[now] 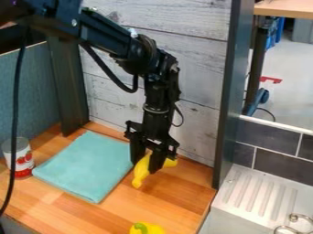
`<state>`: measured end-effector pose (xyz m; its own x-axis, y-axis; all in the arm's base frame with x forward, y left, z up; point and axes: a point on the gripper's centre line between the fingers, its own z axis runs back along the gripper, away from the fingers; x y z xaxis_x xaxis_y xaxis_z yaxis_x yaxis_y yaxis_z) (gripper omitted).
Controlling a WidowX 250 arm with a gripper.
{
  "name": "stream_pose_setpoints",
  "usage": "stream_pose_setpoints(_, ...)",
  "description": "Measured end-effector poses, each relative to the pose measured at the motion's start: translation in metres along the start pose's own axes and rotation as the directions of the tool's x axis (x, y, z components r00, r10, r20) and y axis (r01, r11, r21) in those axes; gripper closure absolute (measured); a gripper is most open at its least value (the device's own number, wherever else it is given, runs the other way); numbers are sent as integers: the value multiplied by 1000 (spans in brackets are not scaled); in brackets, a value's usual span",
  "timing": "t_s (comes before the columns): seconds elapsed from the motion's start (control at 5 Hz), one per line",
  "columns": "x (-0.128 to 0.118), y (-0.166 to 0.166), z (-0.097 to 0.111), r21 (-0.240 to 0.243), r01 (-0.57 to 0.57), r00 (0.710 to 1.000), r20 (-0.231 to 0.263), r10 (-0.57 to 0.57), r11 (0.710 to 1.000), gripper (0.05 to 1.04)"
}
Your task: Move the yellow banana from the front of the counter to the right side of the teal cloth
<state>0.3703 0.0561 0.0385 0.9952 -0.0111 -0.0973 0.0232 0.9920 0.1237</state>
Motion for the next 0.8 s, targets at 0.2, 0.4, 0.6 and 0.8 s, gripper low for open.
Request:
stream_pose_setpoints(0.2, -5, -3, -19, -7, 32, 999, -41, -33, 999, 501)
stream_pose_setpoints(0.4, -4, -8, -24, -63, 35, 999, -10, -35, 997, 501)
stream_pose_setpoints(0.6, -6, -10, -25, -90, 34, 999, -1, -34, 995, 501)
stream_pose_setpoints(0.8, -10, -12, -23, -98, 24, 1000, 1, -24, 995, 446)
